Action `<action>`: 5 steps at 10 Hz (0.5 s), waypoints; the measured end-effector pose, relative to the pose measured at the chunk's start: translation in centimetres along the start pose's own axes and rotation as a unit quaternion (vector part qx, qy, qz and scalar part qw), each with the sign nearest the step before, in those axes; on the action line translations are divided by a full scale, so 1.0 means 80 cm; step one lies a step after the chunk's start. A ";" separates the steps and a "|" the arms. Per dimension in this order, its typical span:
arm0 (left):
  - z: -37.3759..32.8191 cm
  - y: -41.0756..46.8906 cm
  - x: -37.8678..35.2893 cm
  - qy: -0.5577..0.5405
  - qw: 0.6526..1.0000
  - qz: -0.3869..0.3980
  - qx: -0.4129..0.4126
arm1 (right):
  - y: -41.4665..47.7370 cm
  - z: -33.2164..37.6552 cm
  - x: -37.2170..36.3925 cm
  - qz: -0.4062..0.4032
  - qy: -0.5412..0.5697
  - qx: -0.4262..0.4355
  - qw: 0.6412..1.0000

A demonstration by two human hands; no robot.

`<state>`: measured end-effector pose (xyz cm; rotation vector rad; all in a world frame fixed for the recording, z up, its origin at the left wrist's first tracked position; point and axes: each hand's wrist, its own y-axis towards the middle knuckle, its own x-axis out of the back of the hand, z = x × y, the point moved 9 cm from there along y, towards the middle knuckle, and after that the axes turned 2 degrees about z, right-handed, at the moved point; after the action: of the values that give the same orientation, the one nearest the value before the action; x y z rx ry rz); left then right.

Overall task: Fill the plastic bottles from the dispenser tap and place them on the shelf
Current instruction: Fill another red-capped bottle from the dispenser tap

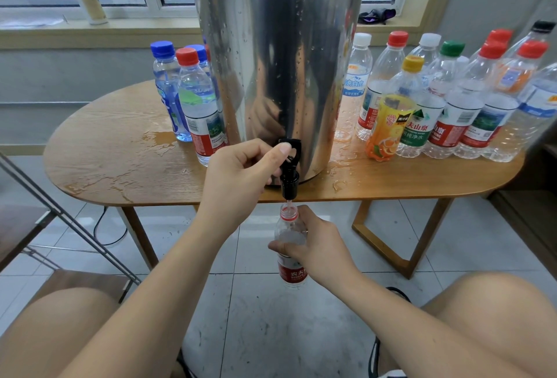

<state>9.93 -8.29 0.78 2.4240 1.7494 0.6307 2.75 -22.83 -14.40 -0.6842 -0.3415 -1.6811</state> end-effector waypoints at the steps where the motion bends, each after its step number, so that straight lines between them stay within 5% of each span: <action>1: -0.001 -0.001 0.000 0.001 1.000 -0.001 0.000 | -0.001 0.000 0.001 -0.003 -0.002 0.005 1.000; 5: 0.000 0.000 0.001 0.002 1.000 -0.010 0.004 | 0.000 0.000 0.002 -0.005 -0.004 0.004 1.000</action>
<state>9.98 -8.24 0.79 2.4088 1.7778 0.6296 2.75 -22.94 -14.29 -0.6856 -0.3577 -1.6858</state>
